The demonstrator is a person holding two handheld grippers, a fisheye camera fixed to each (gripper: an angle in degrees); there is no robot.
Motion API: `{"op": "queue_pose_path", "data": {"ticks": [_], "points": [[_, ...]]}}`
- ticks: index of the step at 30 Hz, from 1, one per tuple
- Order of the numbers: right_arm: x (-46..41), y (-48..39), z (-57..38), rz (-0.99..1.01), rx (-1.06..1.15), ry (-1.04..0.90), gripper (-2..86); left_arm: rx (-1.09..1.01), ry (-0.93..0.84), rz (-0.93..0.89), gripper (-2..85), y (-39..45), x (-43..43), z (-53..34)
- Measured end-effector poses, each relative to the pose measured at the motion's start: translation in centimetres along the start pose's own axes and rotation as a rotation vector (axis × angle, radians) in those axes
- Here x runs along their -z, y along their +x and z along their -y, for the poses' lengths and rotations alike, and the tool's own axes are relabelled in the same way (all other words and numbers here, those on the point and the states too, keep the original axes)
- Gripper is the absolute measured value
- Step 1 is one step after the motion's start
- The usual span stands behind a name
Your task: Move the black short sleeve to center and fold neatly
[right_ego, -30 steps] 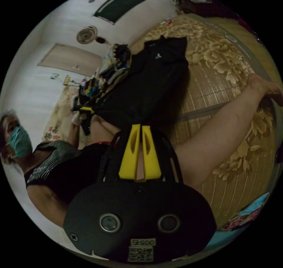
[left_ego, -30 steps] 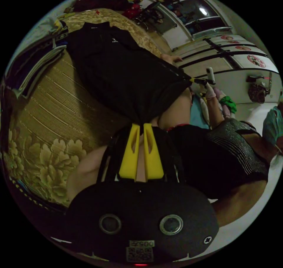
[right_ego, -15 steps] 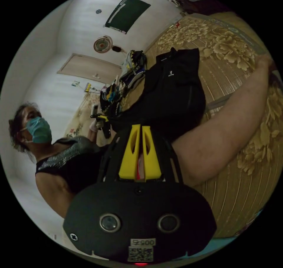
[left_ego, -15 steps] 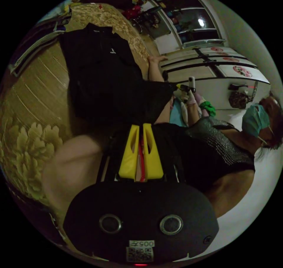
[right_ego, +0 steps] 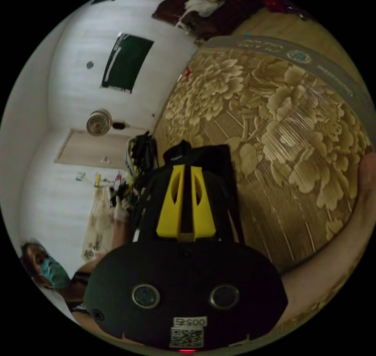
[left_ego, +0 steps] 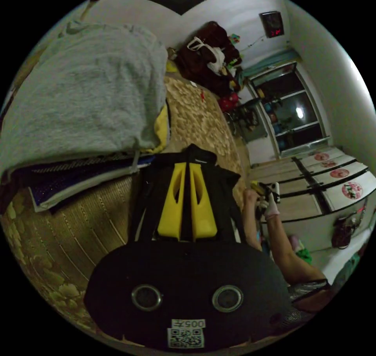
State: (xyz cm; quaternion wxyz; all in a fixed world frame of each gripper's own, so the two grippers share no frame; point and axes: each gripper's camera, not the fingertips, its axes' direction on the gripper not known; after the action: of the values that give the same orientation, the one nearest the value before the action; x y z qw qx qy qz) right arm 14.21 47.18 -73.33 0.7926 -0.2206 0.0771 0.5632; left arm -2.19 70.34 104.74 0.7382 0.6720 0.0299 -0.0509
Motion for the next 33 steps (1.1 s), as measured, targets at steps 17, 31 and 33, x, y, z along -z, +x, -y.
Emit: {"op": "queue_pose_path", "data": {"ticks": [17, 31, 33], "points": [[-11.9, -2.4, 8.1, -0.119, 0.131, -0.196, -0.9, -0.293, -0.324, 0.368, -0.6, 6.3, -20.6, 6.7], [-12.8, -7.0, 11.8, -0.459, 0.336, -0.046, 8.1, -0.547, -0.121, 0.615, 7.9, 11.2, -26.5, 6.2], [-13.1, -7.5, 12.4, -0.512, 0.308, -0.024, 4.7, -0.520, -0.179, 0.605, 2.4, 10.9, -27.9, 6.9]]}}
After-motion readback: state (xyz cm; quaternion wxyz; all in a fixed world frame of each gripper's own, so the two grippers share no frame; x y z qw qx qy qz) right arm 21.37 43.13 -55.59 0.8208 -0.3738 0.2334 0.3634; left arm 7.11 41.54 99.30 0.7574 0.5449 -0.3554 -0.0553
